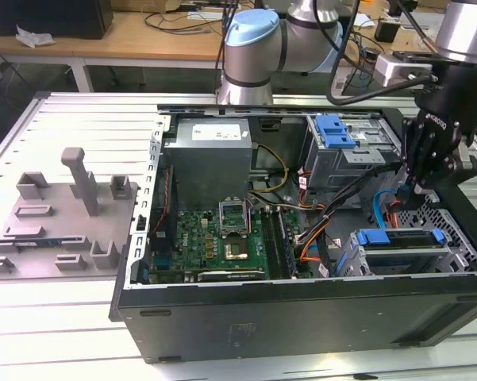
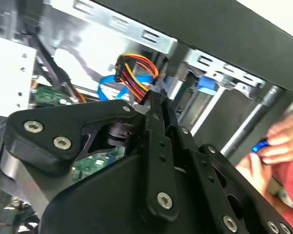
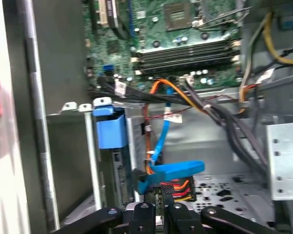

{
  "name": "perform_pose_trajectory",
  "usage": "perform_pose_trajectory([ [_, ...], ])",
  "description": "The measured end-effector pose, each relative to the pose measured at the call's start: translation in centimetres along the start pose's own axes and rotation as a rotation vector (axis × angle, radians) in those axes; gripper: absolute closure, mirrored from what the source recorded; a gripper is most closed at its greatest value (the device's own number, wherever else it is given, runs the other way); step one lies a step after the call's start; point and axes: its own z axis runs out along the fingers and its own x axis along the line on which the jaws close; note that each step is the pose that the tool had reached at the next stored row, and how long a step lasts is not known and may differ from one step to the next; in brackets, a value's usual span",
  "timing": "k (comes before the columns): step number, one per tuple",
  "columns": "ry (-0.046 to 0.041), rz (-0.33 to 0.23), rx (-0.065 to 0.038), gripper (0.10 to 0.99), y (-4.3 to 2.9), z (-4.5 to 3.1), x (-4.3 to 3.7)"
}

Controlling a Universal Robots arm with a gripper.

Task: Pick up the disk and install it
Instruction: 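Insert the first disk wire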

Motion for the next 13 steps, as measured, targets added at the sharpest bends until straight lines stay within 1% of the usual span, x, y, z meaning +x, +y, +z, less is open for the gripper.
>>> perform_pose_trajectory([
  [2, -0.0168, 0.0, -0.002, 0.922, -0.05, -0.08, 0.45],
  [4, -0.0254, 0.0, -0.003, 0.922, -0.09, -0.16, 0.8],
  [5, -0.0355, 0.0, -0.004, 0.922, -0.12, -0.22, 1.11],
  [7, -0.0458, -0.001, -0.005, 0.922, -0.15, -0.3, 1.36],
  [10, -0.0657, -0.001, -0.007, 0.922, -0.21, -0.41, 1.95],
  [12, -0.0708, -0.002, -0.008, 0.922, -0.24, -0.38, 2.22],
  [13, -0.0757, -0.003, -0.008, 0.922, -0.26, -0.35, 2.42],
])
